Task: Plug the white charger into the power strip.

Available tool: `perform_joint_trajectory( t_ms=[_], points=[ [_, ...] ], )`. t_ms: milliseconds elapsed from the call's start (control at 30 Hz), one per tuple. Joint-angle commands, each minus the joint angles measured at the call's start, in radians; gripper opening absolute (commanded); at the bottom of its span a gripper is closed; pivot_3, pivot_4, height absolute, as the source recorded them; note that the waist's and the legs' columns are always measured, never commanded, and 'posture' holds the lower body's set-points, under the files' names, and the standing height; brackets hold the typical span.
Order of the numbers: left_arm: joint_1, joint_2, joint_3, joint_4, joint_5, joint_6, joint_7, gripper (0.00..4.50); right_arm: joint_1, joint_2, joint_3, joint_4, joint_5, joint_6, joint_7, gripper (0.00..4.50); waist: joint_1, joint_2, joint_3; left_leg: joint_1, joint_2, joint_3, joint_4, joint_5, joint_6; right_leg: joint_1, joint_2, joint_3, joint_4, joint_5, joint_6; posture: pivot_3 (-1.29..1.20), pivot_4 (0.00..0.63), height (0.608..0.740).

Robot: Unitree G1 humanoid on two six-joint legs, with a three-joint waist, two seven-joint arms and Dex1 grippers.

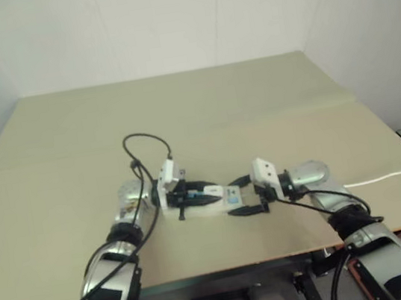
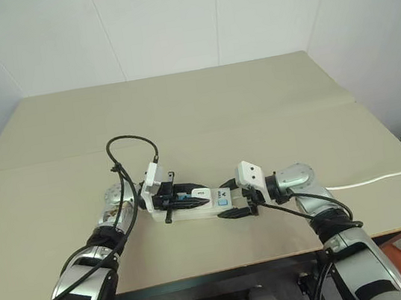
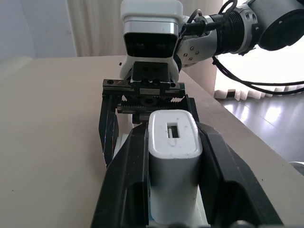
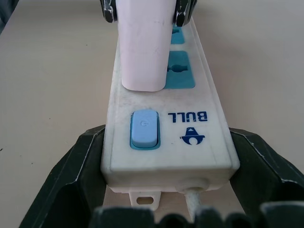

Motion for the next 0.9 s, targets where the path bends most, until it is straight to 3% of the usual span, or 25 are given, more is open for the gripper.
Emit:
perform_joint_trajectory(
  t_ms=[33, 367, 700, 733, 900],
  points=[
    [0.027, 0.055, 0.002, 0.074, 0.082, 0.0, 0.014, 1.02, 0.033, -0.015, 0.034, 0.015, -0.041, 0.008, 0.029, 3.42, 0.0, 0.0, -0.001, 0.0, 0.0, 0.0, 0.0, 0.0, 0.0, 0.0, 0.0, 0.0, 0.0, 0.0, 0.0, 0.0, 0.15, 0.74],
    [0.03, 0.058, -0.005, 0.073, 0.095, 0.018, 0.018, 1.02, 0.027, -0.016, 0.04, 0.028, -0.045, 0.001, 0.028, 3.42, 0.0, 0.0, -0.004, 0.005, 0.0, 0.0, -0.002, -0.001, 0.002, 0.005, 0.0, 0.0, -0.001, -0.002, 0.0, 0.0, 0.15, 0.74],
    [0.045, 0.048, 0.043, 0.054, 0.093, -0.01, 0.005, 4.3, 0.02, -0.016, 0.037, 0.042, -0.046, -0.003, 0.032, 3.42, 0.008, 0.003, -0.006, 0.009, 0.0, 0.0, -0.003, -0.002, 0.003, 0.012, 0.0, -0.001, -0.009, -0.001, 0.001, 0.0, 0.15, 0.74],
    [0.046, 0.047, 0.046, 0.052, 0.094, -0.011, 0.004, 4.48, 0.02, -0.016, 0.037, 0.043, -0.046, -0.003, 0.033, 3.42, 0.008, 0.003, -0.006, 0.009, 0.0, 0.0, -0.003, -0.002, 0.003, 0.012, 0.0, -0.001, -0.009, -0.001, 0.001, 0.0, 0.15, 0.74],
    [0.069, 0.081, 0.044, -0.013, 0.057, 0.009, -0.005, 4.48, 0.018, -0.017, 0.038, 0.045, -0.048, -0.003, 0.035, 3.42, 0.008, 0.003, -0.006, 0.009, 0.0, 0.0, -0.003, -0.002, 0.003, 0.012, 0.0, -0.001, -0.009, -0.001, 0.0, 0.0, 0.15, 0.74]
  ],
)
